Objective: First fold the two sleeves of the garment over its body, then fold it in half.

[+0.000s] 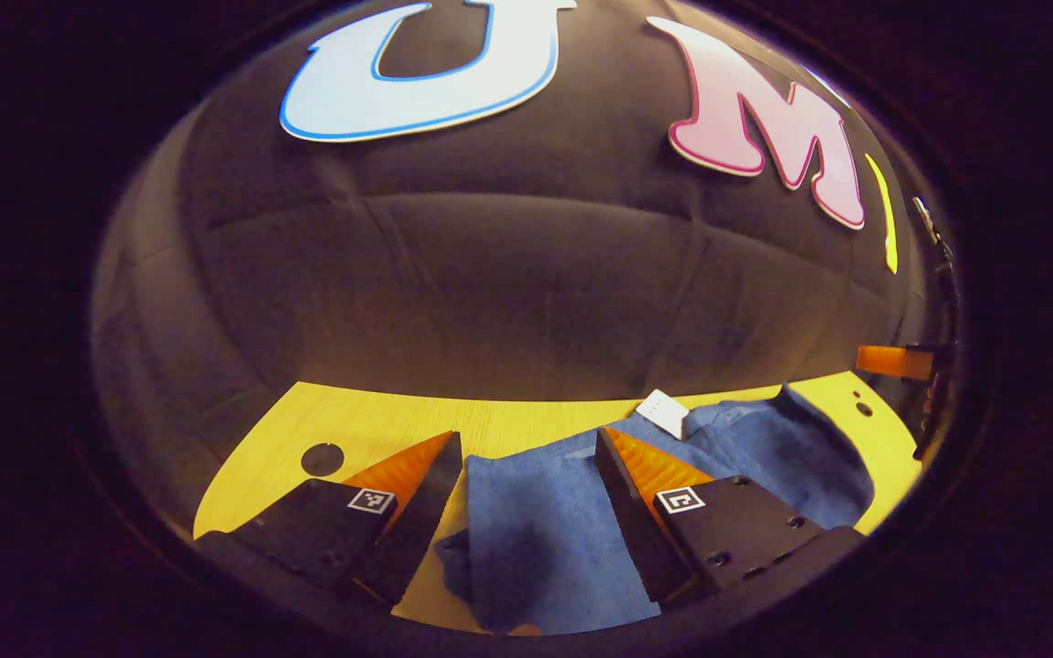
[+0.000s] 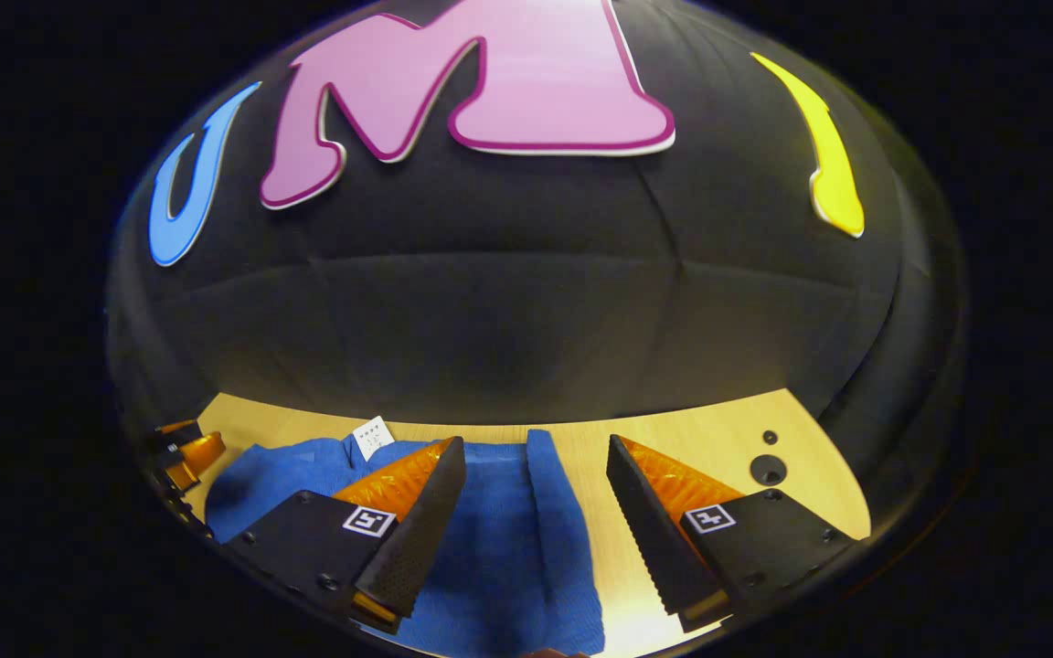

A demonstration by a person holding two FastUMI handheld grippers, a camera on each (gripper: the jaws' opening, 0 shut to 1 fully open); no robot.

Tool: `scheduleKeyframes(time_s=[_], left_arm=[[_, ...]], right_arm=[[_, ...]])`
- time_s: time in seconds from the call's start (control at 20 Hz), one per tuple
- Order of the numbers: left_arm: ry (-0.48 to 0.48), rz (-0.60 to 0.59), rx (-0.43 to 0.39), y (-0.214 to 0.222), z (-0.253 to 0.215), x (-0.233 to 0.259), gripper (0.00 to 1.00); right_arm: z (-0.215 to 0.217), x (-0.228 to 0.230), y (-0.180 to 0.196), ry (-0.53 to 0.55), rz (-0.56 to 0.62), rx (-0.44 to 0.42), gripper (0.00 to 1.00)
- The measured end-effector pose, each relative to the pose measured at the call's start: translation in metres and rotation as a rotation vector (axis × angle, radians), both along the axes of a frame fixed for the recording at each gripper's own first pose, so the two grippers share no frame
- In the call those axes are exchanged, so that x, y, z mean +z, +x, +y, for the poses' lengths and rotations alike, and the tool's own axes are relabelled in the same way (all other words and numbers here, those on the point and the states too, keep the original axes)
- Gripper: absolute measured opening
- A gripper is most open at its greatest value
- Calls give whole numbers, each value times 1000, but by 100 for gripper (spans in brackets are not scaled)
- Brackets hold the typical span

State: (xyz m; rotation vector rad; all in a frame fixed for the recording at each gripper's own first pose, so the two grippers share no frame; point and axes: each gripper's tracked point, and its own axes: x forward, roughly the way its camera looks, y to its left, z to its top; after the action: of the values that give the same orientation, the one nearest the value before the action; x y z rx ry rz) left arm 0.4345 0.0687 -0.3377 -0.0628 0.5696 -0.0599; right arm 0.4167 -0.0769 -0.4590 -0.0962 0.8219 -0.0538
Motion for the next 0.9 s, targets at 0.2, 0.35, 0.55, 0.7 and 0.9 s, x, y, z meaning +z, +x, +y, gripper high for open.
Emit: scheduleKeyframes(time_s=[0.2, 0.35, 0.55, 0.7, 0.9], left_arm=[[-30, -87, 76, -68, -2, 72, 86], [-69, -192, 82, -132, -5, 138, 86], [0, -334, 57, -235, -1, 216, 83], [-38, -333, 31, -320, -14, 245, 83], [-105, -387, 11, -412, -22, 272, 83]], right_arm=[[28, 63, -45, 144, -65, -49, 98], [42, 132, -85, 141, -145, -65, 98], [69, 228, -151, 93, -237, -23, 97], [100, 281, -208, 139, -267, -12, 97], [129, 335, -286, 186, -292, 51, 96]])
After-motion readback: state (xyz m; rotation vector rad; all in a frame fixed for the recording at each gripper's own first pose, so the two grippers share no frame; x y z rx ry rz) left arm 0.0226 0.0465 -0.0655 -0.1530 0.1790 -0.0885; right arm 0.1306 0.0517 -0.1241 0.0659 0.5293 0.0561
